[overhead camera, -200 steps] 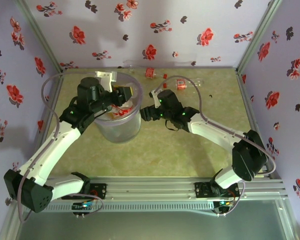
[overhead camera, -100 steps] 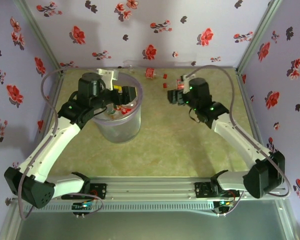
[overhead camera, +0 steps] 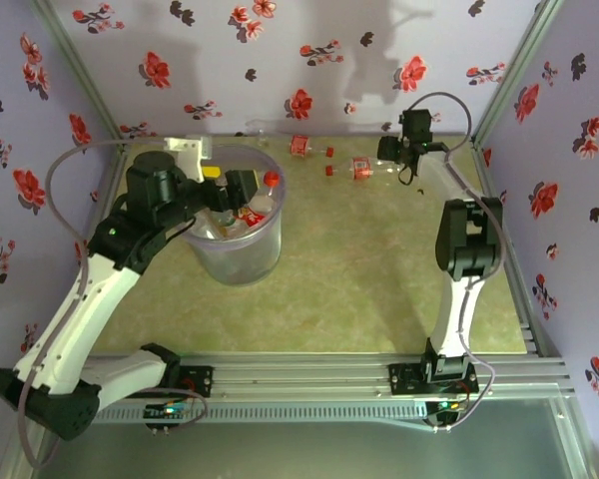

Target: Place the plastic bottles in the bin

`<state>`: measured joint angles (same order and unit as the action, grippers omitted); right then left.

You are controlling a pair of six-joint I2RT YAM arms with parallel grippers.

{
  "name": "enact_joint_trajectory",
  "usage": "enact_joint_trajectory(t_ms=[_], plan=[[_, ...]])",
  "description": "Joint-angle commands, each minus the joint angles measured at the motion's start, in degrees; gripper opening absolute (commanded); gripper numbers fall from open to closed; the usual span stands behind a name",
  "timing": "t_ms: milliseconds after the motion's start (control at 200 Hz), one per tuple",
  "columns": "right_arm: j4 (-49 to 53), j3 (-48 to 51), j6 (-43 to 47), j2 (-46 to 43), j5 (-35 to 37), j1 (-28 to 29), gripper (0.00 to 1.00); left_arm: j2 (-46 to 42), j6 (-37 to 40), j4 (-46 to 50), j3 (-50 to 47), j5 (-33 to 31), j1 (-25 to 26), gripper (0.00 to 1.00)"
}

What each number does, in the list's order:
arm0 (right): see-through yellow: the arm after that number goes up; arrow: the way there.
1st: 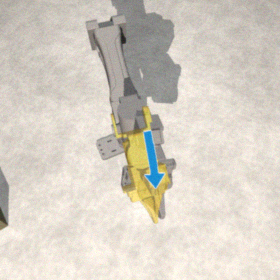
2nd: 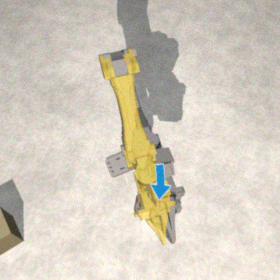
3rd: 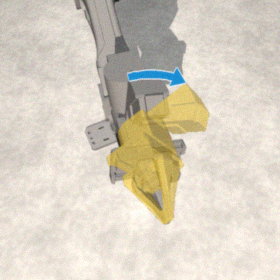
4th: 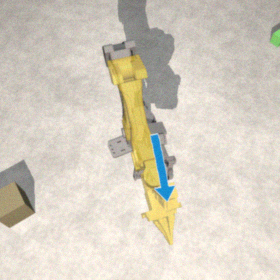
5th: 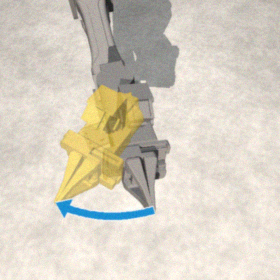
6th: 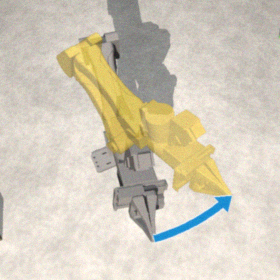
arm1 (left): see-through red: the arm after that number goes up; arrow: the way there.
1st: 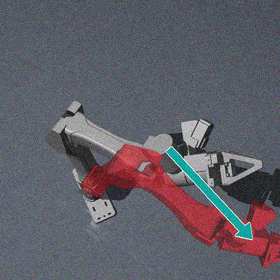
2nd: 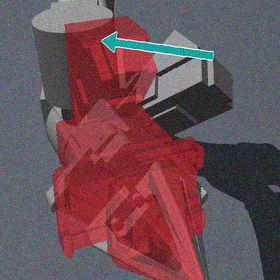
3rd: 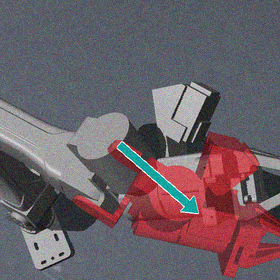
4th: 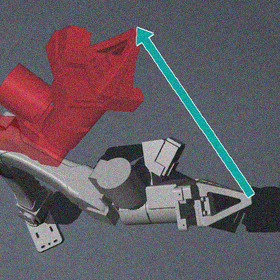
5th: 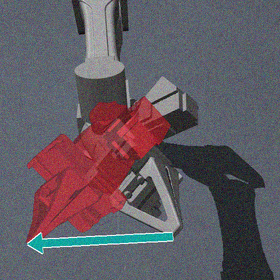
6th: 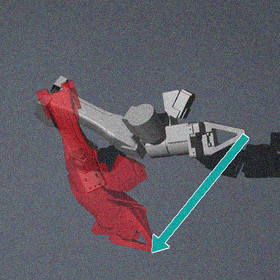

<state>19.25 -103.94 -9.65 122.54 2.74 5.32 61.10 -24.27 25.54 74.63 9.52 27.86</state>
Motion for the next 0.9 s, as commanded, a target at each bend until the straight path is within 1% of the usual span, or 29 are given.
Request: enact_joint_trajectory(t_ms=[0, 150, 265, 340, 490, 645, 805, 895], plan=[[4.9, -10.4, -0.9, 6.7, -1.0, -1.2, 0.71, -3.1, 0.7, 2.5, 0.1, -2.8, -0.9, 1.0], [10.1, -22.9, -0.7, 15.8, -1.4, -2.2, 0.7, -5.4, 0.5, 3.0, -1.8, -3.4, -1.8, 1.0], [12.1, -28.1, -0.1, 20.0, -2.1, -2.4, 0.68, -5.9, 0.2, 3.0, -2.7, -3.4, -2.1, 1.0], [12.7, -29.4, 0.3, 21.1, -2.7, -2.4, 0.68, -5.7, 0.0, 2.8, -3.0, -3.4, -2.4, 1.0], [13.8, -27.9, 1.4, 20.4, -5.9, -2.5, 0.68, -5.4, -0.6, 1.7, -3.5, -3.3, -2.3, 1.0], [11.5, -20.8, 2.2, 17.1, -10.8, -2.5, 0.68, -5.2, -0.8, 1.2, -4.2, -3.2, -2.4, 1.0], [11.2, -15.6, 2.7, 13.7, -15.0, -2.8, 0.67, -5.3, -1.2, 1.3, -4.9, -3.2, -2.5, 1.0], [11.1, -10.9, 2.8, 10.5, -17.0, -2.8, 0.67, -5.6, -1.3, 1.2, -5.2, -3.2, -2.4, 1.0]])
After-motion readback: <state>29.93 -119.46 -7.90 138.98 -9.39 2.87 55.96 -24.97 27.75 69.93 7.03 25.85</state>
